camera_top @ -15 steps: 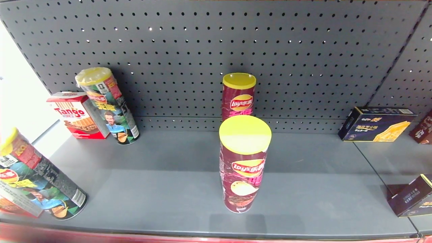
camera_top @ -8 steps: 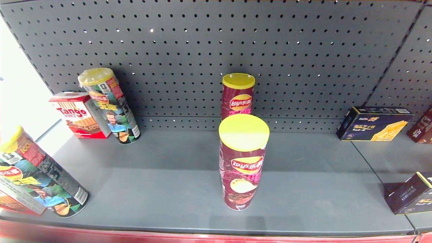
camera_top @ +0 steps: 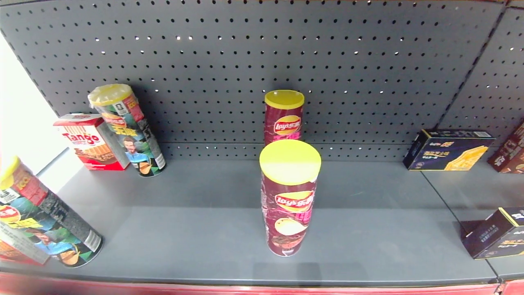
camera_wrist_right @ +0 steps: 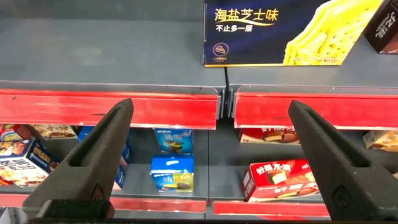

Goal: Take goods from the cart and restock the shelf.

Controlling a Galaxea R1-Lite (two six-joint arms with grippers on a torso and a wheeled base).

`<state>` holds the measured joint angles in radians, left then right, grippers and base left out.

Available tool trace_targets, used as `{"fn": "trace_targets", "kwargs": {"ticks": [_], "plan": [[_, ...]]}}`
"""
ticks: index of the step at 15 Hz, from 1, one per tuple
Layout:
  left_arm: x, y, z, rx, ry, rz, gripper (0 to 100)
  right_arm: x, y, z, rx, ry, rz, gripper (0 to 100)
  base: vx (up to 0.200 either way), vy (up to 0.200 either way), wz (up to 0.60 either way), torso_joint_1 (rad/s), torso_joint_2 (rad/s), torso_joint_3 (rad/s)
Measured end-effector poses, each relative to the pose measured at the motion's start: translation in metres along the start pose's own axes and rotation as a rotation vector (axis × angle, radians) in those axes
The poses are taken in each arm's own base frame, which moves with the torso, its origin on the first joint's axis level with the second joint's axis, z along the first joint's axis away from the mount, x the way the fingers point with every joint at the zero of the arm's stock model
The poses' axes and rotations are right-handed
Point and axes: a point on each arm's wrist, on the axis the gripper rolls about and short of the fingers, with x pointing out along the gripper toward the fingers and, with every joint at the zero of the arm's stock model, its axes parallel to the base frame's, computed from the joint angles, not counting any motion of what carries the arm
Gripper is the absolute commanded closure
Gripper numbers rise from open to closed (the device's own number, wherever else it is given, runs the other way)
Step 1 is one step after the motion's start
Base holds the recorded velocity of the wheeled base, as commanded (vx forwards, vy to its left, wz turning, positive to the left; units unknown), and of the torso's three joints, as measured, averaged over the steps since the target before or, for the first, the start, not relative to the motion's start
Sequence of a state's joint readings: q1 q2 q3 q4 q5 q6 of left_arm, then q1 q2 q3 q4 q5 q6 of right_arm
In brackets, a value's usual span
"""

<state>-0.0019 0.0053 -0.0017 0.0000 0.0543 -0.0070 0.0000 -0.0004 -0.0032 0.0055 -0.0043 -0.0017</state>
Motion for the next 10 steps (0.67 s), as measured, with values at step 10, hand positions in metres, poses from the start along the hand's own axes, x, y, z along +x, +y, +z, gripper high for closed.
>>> {"fn": "trace_targets", "kwargs": {"ticks": [10], "plan": [[0.0, 0.0, 0.0, 0.0, 0.0, 0.001, 0, 0.0, 0.0, -0.0001, 0.0, 0.001, 0.0, 0, 0.0, 0.0, 0.0, 0.0, 0.0, 0.0]]}}
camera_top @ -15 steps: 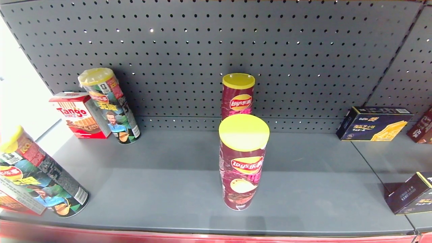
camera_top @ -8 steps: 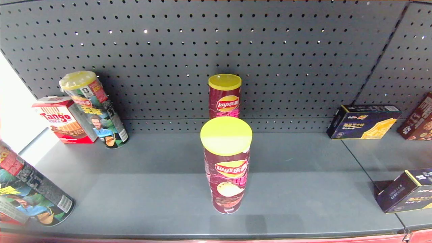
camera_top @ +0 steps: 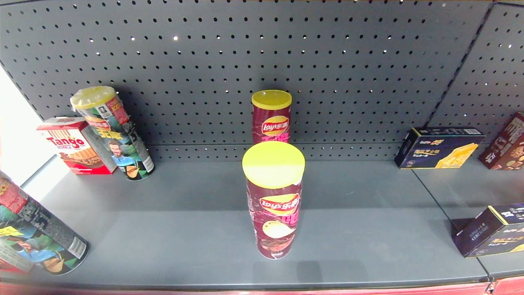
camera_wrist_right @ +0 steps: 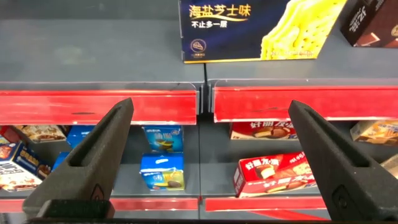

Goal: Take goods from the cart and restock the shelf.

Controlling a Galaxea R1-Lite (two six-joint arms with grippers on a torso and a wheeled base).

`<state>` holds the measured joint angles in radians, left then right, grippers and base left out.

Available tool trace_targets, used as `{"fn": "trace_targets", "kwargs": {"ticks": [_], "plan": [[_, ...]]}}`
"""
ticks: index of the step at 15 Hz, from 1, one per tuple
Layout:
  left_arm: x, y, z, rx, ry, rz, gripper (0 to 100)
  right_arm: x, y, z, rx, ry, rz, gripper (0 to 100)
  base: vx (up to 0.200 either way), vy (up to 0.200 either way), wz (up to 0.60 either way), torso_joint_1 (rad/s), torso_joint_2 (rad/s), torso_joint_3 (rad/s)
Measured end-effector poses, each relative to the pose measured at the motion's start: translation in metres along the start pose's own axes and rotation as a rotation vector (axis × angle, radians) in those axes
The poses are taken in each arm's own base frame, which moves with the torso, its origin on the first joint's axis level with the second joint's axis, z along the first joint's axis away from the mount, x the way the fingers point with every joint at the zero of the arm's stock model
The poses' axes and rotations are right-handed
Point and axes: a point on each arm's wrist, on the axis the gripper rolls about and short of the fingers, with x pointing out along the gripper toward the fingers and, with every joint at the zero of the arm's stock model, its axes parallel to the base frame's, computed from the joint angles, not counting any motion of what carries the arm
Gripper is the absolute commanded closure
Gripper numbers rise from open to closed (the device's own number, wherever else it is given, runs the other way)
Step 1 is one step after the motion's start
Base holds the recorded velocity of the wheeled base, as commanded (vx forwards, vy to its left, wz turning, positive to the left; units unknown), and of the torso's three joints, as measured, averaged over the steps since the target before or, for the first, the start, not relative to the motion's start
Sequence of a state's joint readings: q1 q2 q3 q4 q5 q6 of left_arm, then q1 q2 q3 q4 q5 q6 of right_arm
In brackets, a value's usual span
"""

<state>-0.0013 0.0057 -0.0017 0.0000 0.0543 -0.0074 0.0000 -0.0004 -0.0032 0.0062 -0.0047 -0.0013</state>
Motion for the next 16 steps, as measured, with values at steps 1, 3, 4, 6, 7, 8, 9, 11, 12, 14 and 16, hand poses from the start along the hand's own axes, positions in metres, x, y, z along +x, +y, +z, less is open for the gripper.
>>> {"fn": "trace_targets", "kwargs": {"ticks": [1, 3, 4, 6, 7, 8, 9, 11, 12, 14, 16], "plan": [[0.0, 0.0, 0.0, 0.0, 0.0, 0.0, 0, 0.0, 0.0, 0.0, 0.0, 0.0, 0.0, 0, 0.0, 0.0, 0.0, 0.0, 0.0, 0.0], [0.0, 0.0, 0.0, 0.0, 0.0, 0.0, 0, 0.0, 0.0, 0.0, 0.0, 0.0, 0.0, 0, 0.0, 0.0, 0.0, 0.0, 0.0, 0.0], [0.0, 0.0, 0.0, 0.0, 0.0, 0.001, 0, 0.0, 0.0, 0.0, 0.0, 0.0, 0.0, 0, 0.0, 0.0, 0.0, 0.0, 0.0, 0.0], [0.0, 0.0, 0.0, 0.0, 0.0, 0.0, 0, 0.0, 0.0, 0.0, 0.0, 0.0, 0.0, 0, -0.1, 0.0, 0.0, 0.001, 0.0, -0.001], [0.0, 0.0, 0.0, 0.0, 0.0, 0.0, 0, 0.0, 0.0, 0.0, 0.0, 0.0, 0.0, 0, -0.2, 0.0, 0.0, 0.002, 0.0, 0.002], [0.0, 0.0, 0.0, 0.0, 0.0, 0.001, 0, 0.0, 0.0, 0.0, 0.0, 0.0, 0.0, 0, 0.0, 0.0, 0.0, 0.0, 0.0, 0.0], [0.0, 0.0, 0.0, 0.0, 0.0, 0.0, 0, 0.0, 0.0, 0.0, 0.0, 0.0, 0.0, 0, 0.0, 0.0, 0.0, 0.0, 0.0, 0.0], [0.0, 0.0, 0.0, 0.0, 0.0, 0.0, 0, 0.0, 0.0, 0.0001, 0.0, -0.001, 0.0, 0, 0.0, 0.0, 0.0, 0.0, 0.0, 0.0], [0.0, 0.0, 0.0, 0.001, 0.0, 0.0, 0, 0.0, 0.0, 0.0, 0.0, 0.0, 0.0, 0, 0.0, 0.2, 0.0, 0.022, 0.01, -0.002], [0.0, 0.0, 0.0, 0.0, 0.0, -0.001, 0, 0.0, 0.0, -0.0001, 0.0, 0.0, 0.0, 0, 0.0, 0.1, 0.0, 0.001, 0.0, 0.001], [0.0, 0.0, -0.0001, 0.0, 0.001, -0.001, 0, 0.0, 0.0, -0.0002, 0.0, 0.001, 0.0, 0, 0.0, 0.0, 0.0, 0.0, 0.0, 0.0]]}}
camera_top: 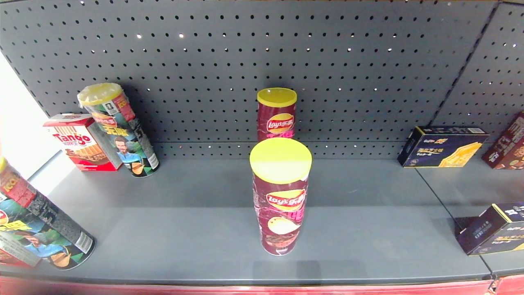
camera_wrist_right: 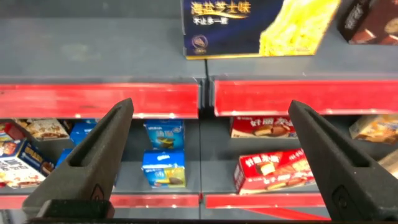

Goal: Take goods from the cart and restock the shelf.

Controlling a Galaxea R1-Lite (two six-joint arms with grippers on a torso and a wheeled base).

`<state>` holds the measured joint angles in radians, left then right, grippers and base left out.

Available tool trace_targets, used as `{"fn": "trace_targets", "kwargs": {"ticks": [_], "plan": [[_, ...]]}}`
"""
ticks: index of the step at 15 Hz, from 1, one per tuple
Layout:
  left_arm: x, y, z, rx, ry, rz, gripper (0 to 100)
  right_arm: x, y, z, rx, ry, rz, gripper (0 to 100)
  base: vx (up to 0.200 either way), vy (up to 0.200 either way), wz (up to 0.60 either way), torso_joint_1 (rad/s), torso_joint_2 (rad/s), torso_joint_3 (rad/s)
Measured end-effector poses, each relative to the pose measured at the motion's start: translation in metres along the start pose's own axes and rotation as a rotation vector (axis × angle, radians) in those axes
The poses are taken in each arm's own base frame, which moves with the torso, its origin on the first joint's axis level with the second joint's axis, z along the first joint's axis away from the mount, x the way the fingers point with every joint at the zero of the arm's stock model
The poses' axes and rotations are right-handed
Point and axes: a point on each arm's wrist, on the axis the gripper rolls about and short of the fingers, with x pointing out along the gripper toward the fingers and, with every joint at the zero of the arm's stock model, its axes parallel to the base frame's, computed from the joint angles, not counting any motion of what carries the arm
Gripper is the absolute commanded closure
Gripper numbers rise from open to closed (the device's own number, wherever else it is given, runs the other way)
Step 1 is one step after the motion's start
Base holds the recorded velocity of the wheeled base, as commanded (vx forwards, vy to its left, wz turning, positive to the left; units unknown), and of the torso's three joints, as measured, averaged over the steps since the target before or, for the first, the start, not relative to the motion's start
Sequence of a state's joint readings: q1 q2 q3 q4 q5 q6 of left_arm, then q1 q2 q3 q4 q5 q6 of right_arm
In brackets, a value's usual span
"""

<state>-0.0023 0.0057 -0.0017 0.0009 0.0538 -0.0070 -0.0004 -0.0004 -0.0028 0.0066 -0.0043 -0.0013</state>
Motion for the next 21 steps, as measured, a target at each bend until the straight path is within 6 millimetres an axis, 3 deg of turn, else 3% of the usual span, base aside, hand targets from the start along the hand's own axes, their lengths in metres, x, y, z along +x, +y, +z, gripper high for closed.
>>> {"fn": "trace_targets", "kwargs": {"ticks": [3, 6, 16, 21], "plan": [[0.0, 0.0, 0.0001, 0.001, -0.001, 0.0, 0, 0.0, 0.0, 0.0001, 0.0, -0.001, -0.001, 0, 0.0, 0.0, 0.0, 0.0, 0.0, 0.0], [0.0, -0.0001, 0.0001, 0.0, -0.001, -0.002, 0, 0.0, 0.0, 0.0002, 0.0, -0.001, 0.0, 0, 0.0, 0.2, 0.0, 0.002, 0.0, -0.001], [0.0, 0.0001, 0.0001, 0.0, -0.001, 0.006, 0, 0.0, 0.0, 0.0001, 0.0, -0.001, 0.0, 0, 0.0, 0.0, 0.0, 0.0, 0.0, 0.0], [0.0, -0.0001, 0.0, 0.001, 0.0, -0.003, 0, 0.0, 0.0, 0.0002, 0.0, -0.001, 0.0, 0, 0.0, -0.08, 0.0, 0.001, 0.0, 0.001]]}}
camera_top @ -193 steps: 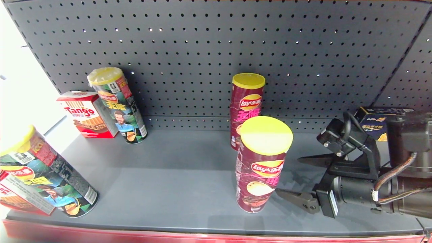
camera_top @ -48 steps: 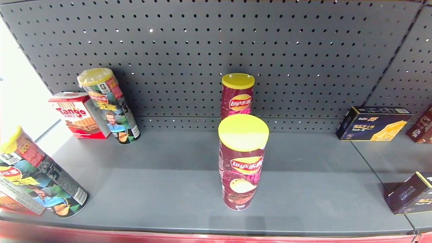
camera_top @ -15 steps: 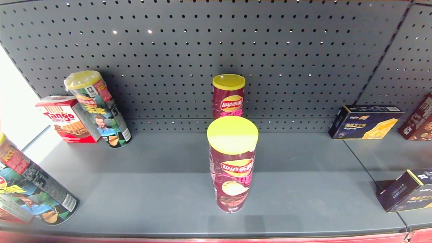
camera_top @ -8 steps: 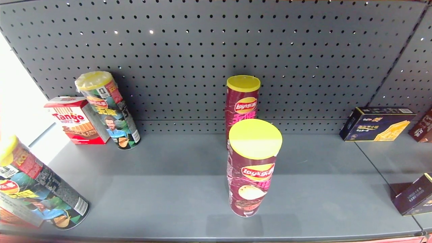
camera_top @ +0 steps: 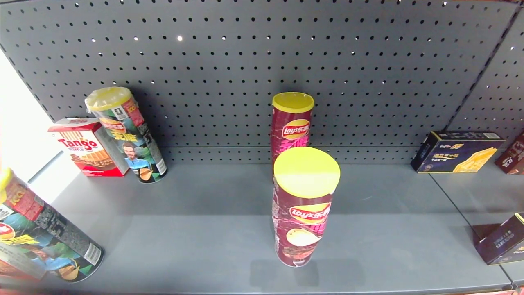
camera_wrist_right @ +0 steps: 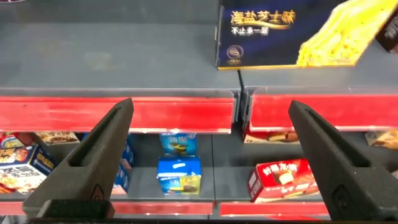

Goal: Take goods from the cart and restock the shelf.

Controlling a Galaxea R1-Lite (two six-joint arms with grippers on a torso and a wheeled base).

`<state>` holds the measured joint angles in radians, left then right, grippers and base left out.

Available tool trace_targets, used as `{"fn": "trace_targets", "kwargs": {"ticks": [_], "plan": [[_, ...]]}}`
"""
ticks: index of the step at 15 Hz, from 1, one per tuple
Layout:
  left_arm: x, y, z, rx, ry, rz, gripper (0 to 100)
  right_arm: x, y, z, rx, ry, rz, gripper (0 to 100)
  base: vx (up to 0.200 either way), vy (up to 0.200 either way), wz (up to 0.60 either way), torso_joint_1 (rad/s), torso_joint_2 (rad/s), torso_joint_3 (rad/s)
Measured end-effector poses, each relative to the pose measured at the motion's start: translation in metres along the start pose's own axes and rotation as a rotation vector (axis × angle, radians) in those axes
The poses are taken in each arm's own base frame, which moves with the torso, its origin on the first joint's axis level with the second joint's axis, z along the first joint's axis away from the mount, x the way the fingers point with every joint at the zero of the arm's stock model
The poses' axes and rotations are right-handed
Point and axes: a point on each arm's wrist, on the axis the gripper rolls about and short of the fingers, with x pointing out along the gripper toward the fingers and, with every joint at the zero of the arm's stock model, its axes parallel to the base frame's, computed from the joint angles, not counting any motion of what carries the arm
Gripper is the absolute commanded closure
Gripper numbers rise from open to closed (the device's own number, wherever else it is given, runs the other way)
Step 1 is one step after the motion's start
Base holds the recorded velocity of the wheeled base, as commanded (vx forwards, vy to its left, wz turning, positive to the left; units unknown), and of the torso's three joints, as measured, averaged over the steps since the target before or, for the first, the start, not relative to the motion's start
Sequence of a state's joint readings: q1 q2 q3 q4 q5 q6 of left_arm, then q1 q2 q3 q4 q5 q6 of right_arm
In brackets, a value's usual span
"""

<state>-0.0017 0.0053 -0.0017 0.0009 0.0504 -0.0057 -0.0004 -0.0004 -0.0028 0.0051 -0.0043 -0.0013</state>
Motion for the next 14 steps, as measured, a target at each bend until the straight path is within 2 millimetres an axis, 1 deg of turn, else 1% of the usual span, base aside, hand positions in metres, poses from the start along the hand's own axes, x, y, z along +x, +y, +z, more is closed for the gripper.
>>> {"fn": "trace_targets", "kwargs": {"ticks": [3, 6, 14], "plan": [[0.0, 0.0, 0.0001, 0.0, -0.001, -0.001, 0, 0.0, 0.0, -0.0001, 0.0, 0.001, -0.001, 0, 0.0, 0.0, 0.0, 0.0, 0.0, 0.0], [0.0, 0.0, 0.0001, -0.001, 0.0, 0.0, 0, 0.0, 0.0, -0.0002, 0.0, 0.001, 0.0, 0, -0.2, 0.0, 0.0, 0.004, 0.01, 0.001], [0.0, 0.0, 0.0001, -0.002, -0.001, -0.002, 0, 0.0, 0.0, 0.0001, 0.0, 0.0, 0.0, 0, 0.0, 0.0, 0.0, 0.0, 0.0, 0.0]]}}
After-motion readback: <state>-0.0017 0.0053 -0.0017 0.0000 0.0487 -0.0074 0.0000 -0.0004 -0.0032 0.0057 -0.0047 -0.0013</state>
